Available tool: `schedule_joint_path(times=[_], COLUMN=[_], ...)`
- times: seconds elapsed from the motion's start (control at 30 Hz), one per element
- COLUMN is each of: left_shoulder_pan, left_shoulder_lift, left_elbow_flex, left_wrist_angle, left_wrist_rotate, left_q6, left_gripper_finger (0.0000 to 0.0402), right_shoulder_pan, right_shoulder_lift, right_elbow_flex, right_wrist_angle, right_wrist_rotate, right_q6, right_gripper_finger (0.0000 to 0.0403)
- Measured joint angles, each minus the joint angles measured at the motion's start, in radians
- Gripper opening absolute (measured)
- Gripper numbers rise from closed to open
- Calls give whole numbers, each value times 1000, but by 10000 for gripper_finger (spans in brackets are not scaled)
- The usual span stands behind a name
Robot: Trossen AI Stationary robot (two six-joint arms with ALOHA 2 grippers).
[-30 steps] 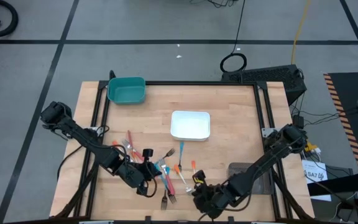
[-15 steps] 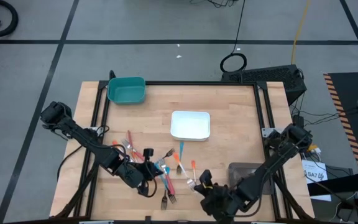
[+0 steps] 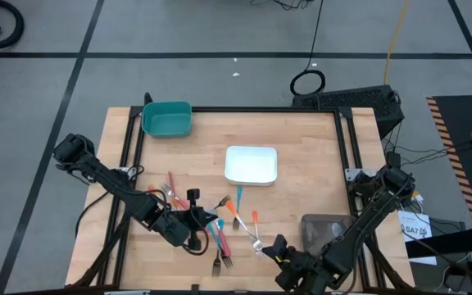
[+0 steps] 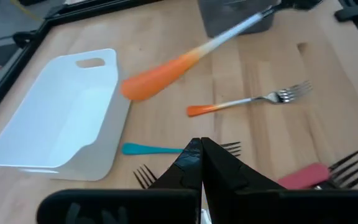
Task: Sort silverware by color (type)
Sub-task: Put the orange fork into the white bin
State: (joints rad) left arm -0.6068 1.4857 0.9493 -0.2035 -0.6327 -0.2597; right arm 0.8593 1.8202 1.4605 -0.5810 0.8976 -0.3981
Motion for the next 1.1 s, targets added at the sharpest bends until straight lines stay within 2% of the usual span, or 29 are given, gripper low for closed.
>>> schedule_joint_path(times=[0.13, 0.3, 0.47, 0.63, 0.8, 0.97, 1.1], left_shoulder_pan=[13, 20, 16, 1, -33, -73, -90], left_shoulder_lift=[0, 0, 0, 0, 0, 0, 0], left_elbow_flex=[0, 0, 0, 0, 0, 0, 0], left_wrist_angle=[0, 0, 0, 0, 44, 151, 153], left_wrist_rotate=[-4, -10, -51, -117, -184, -167, -132], left_q6=[-47, -56, 40, 151, 350, 569, 646], left_gripper_finger=[23, 87, 153, 197, 220, 223, 223], right_shoulder_pan=[6, 7, 7, 7, 7, 7, 7], right_shoulder_lift=[0, 0, 0, 0, 0, 0, 0], right_elbow_flex=[0, 1, 1, 1, 1, 1, 1], right_wrist_angle=[0, 0, 1, 47, 85, 90, 99], right_wrist_rotate=[43, 46, 42, -16, -42, -42, -42], right_q6=[-22, -32, -6, -3, -3, 3, 45], right_gripper_finger=[0, 0, 0, 0, 0, 0, 0])
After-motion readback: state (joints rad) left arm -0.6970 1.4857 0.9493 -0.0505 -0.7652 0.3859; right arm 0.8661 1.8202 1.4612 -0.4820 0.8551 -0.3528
